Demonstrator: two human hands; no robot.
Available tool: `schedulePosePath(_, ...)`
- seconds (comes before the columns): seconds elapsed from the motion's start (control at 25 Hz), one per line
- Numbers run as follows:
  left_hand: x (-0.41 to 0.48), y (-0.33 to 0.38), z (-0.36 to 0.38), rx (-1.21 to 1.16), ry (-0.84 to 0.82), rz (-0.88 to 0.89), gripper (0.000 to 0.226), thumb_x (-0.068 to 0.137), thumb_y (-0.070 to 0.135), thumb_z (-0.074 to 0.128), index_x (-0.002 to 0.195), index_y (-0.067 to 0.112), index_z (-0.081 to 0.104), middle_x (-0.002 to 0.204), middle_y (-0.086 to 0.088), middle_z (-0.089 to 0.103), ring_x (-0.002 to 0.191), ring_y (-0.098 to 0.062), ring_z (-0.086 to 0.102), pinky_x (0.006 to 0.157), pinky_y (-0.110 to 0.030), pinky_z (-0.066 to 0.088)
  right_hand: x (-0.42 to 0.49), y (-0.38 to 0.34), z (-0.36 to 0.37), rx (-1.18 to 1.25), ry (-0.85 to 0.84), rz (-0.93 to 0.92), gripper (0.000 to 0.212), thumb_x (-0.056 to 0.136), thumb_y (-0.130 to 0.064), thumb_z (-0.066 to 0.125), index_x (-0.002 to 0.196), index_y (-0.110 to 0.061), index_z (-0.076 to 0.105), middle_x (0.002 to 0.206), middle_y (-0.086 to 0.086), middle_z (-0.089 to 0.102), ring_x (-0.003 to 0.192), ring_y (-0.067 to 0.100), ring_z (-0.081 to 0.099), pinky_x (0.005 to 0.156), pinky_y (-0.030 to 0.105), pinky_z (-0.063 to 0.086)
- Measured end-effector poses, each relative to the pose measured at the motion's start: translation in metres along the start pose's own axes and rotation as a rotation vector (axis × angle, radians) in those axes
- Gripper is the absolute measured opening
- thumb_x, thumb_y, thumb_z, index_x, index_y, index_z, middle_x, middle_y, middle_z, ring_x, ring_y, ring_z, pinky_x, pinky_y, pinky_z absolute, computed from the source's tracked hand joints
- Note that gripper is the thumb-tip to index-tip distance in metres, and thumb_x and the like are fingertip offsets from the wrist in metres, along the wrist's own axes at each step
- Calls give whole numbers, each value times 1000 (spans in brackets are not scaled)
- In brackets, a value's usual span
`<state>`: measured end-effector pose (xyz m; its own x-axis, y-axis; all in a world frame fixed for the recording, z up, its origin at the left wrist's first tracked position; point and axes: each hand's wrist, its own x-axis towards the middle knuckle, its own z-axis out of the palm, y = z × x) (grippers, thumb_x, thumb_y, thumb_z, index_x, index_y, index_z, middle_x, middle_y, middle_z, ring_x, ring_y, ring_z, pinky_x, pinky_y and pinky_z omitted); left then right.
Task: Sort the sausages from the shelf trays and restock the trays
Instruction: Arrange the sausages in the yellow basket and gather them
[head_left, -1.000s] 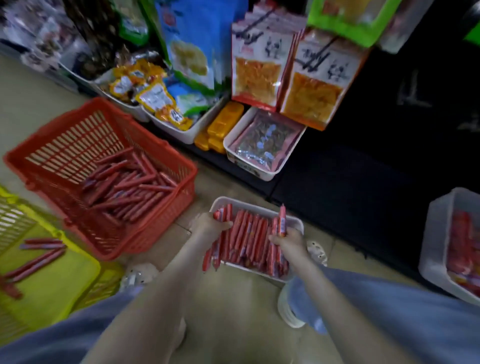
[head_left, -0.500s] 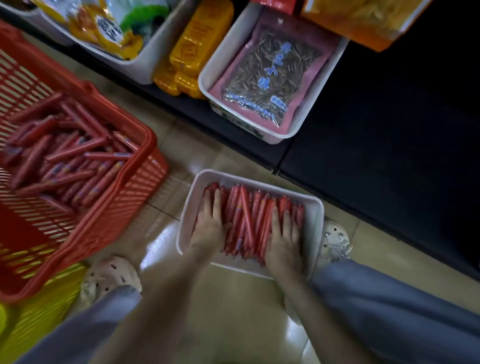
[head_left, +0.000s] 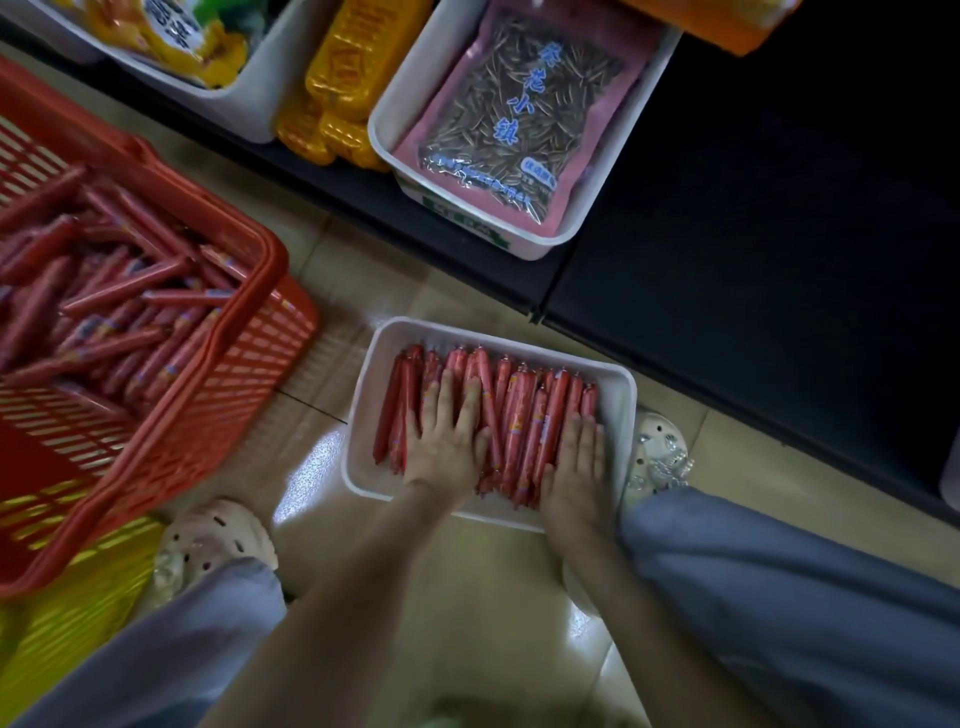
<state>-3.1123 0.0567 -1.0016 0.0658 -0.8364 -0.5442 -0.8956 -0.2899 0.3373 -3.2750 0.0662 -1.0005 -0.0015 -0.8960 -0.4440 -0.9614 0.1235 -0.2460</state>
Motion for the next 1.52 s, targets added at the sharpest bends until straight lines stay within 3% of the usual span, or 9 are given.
schedulePosePath(0.08,-3,11,-7,-7,-42,47,65,99,39,27,150,29,-13,158,-7,-17,146,-24,-12,119,-44,-4,-1,-8,-11,17,-10,-78,68,98,-17,35,149,-14,-9,160,5,-5,147,18,-5,114,24,-10)
schedulePosePath(0.24,-21,21,-33,315,-286,141,57,99,39,38,151,31,16,159,-10,-11,147,-27,-8,119,-45,-1,-12,-37,-49,60,-32,-95,62,98,-19,37,152,-17,7,159,3,10,146,18,7,117,27,5)
schedulePosePath(0.32,-37,17,-47,286,-316,94,61,98,43,38,151,32,11,159,-5,-15,146,-26,-11,118,-47,-1,-24,-55,-73,64,-45,-123,62,97,-18,38,152,-15,10,158,4,13,145,20,10,119,29,8)
schedulePosePath(0.44,-74,26,-96,62,-84,67,70,95,49,35,152,29,-1,160,-7,-7,147,-29,2,119,-43,10,-46,-84,-113,36,6,-184,59,98,-20,36,151,-12,13,156,6,19,144,21,14,119,32,11)
schedulePosePath(0.56,-123,36,-170,-29,173,61,60,97,32,40,150,11,19,157,-14,14,142,-29,23,113,-36,21,-84,-127,-160,42,80,-308,56,97,-17,38,148,-8,19,153,10,25,141,24,21,116,31,16)
schedulePosePath(0.8,-250,-28,-288,10,558,156,56,89,22,51,142,9,36,146,-13,35,131,-33,38,107,-40,34,-182,-240,-226,-5,281,-711,58,92,-14,48,145,-5,28,147,13,34,136,28,27,112,35,22)
schedulePosePath(0.96,-361,-125,-304,-56,788,-16,46,93,21,49,137,9,43,138,-9,44,126,-30,42,102,-40,39,-254,-332,-218,-78,253,-1026,54,95,-17,45,145,-4,27,144,13,36,135,28,29,111,35,23)
schedulePosePath(1.16,-438,-254,-249,-102,726,-379,44,92,19,48,134,6,44,130,-15,47,119,-36,47,93,-46,45,-305,-407,-165,-157,122,-1289,55,93,-12,47,144,-3,29,144,13,38,135,27,30,112,33,23)
schedulePosePath(1.52,-379,-393,-154,-392,606,-821,56,91,13,45,146,13,31,147,-16,31,128,-34,38,102,-43,39,-239,-510,11,-337,-141,-1316,66,93,-11,46,150,-7,13,150,12,28,141,24,21,114,33,22)
